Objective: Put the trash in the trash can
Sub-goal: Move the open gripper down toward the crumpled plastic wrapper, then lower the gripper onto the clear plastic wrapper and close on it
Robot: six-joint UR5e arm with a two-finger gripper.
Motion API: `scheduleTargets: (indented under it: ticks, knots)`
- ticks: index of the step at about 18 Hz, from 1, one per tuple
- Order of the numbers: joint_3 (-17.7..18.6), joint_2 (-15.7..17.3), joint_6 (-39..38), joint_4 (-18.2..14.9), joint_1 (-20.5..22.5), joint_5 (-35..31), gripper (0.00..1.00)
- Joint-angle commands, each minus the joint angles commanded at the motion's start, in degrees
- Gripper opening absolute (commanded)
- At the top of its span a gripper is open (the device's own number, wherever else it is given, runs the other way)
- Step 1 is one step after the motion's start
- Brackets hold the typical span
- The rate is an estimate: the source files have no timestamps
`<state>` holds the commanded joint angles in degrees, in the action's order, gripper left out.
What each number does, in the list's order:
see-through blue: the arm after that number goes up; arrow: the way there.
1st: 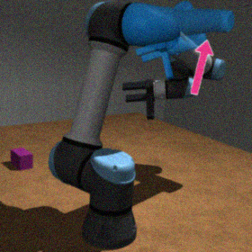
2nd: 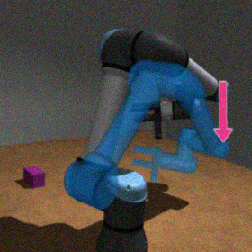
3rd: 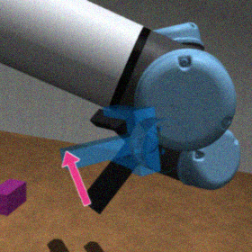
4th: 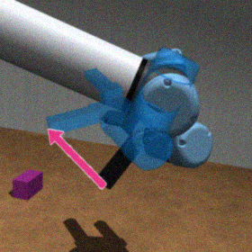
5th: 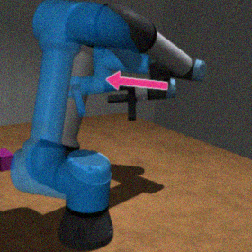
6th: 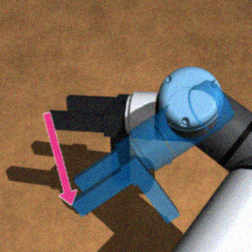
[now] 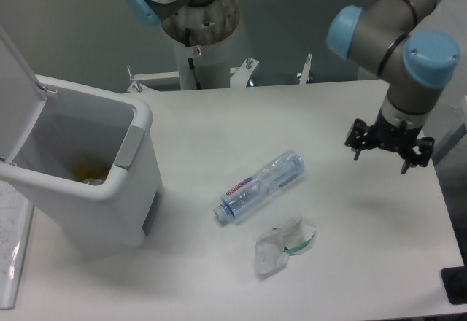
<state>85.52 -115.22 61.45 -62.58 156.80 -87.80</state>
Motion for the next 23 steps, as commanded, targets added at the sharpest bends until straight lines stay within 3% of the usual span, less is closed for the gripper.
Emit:
scheduleTargets:
  ticks: [7,12,18,19,20,21,22,23]
  knots:
    - [0.26,-1.67,-7.65,1.23,-6.5,-0.18,1.0]
    - [2.02,-2.46,-7.58,2.9,-10.28,0.09,1.0]
    - [0.79,-6.33,-8.01,6.15,-13.63,0.26,0.9]
    - [0.88,-6.68,-8.01,6.24,-13.8,0.26,0.81]
    - [0.79,-7.03,-8.01,6.24,-13.81,0.26,0.66]
    - [0.79,-7.47,-7.84,6.15,-13.81,0.35,0.21]
    - [1.23,-7.73,-7.4,6.24,-13.81,0.35,0.0]
    - [1.14,-7.82,-7.66,6.15,-13.81,0.26,0.0]
